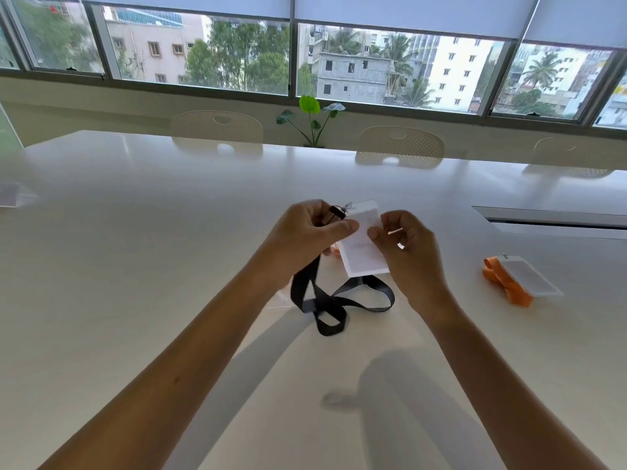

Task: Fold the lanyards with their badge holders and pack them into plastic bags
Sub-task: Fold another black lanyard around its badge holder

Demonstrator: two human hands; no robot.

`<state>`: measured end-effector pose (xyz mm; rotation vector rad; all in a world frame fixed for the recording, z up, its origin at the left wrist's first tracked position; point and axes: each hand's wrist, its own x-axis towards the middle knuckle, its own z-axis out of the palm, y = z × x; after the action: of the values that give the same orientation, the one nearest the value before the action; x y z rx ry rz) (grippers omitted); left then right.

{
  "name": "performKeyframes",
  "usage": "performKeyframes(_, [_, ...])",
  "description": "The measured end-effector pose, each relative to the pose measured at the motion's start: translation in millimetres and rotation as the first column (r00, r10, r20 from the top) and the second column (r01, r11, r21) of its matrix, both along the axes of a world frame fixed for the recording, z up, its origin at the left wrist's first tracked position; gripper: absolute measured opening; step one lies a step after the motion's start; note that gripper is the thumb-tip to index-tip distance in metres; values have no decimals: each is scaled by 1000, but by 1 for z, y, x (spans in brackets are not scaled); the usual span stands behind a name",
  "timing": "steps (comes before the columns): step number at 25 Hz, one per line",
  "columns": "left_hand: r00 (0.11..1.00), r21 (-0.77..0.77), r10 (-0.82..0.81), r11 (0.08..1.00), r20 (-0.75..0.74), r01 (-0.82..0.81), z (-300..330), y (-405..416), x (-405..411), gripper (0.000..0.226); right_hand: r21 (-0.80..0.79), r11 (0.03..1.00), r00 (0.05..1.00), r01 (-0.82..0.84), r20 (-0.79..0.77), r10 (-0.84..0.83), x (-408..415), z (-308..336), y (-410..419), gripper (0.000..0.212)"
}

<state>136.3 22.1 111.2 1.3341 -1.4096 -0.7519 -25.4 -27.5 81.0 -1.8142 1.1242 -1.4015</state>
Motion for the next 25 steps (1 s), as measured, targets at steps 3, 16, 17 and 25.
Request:
performKeyframes(3, [844, -143, 160, 985, 512, -100, 5, -4, 13, 24, 59, 996, 995, -71, -71, 75, -11, 3, -3, 20])
performKeyframes(16, [878, -124, -411, 911, -243, 392, -13, -18, 13, 40, 286, 812, 808, -509, 485, 336, -20, 25, -5, 9])
performKeyframes(17, [867, -144, -438, 899, -237, 415, -15, -18, 8, 38, 289, 808, 801, -514, 498, 332, -17, 26, -5, 9])
performKeyframes(25, [983, -104, -58, 992, 174, 77, -35, -25, -23, 24, 336, 793, 733, -509, 652, 195, -4, 31, -8, 13])
